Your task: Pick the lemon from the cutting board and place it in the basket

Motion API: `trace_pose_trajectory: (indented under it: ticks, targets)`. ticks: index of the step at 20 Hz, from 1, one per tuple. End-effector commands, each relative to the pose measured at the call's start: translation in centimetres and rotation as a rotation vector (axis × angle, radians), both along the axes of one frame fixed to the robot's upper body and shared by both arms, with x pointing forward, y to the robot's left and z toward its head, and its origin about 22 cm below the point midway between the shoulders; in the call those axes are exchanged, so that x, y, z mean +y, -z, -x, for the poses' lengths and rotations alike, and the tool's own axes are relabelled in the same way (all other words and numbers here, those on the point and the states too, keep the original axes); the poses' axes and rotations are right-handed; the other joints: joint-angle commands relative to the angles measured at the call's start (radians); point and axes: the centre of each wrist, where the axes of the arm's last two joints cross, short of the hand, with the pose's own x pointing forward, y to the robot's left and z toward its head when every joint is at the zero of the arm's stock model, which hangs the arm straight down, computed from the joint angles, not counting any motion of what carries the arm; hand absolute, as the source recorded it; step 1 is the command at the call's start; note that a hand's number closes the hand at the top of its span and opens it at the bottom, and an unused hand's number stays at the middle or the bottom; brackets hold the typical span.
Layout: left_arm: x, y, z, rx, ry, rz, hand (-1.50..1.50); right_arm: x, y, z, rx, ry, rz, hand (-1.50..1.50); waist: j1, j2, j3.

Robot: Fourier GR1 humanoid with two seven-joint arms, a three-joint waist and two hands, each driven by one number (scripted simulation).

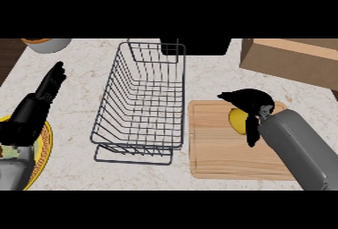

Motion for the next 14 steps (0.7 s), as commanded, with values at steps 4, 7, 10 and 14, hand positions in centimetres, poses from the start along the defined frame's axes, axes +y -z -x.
trace_pose_trajectory:
  ticks: [4,7,10,14]
  targets:
    - [0.1,0.0,-1.3,-0.002,0.008,0.006,0.0,-0.5,0.7,-0.3,0.016,-0.001,-0.011,-1.5,-0.001,0.001,0.0]
    - [-0.8,0.0,-1.0,-0.001,0.003,0.0,0.0,-0.8,3.1,0.5,0.026,0.009,0.02,-1.5,0.0,0.001,0.0]
    - [-1.7,-0.1,0.4,0.002,-0.005,0.004,0.0,-1.3,2.0,1.0,0.019,0.04,0.027,-1.5,-0.001,-0.001,0.0]
    - [-0.1,0.6,-0.9,0.0,0.0,-0.001,0.0,-2.5,4.6,-0.5,0.033,0.028,0.03,-1.5,0.003,0.002,0.0]
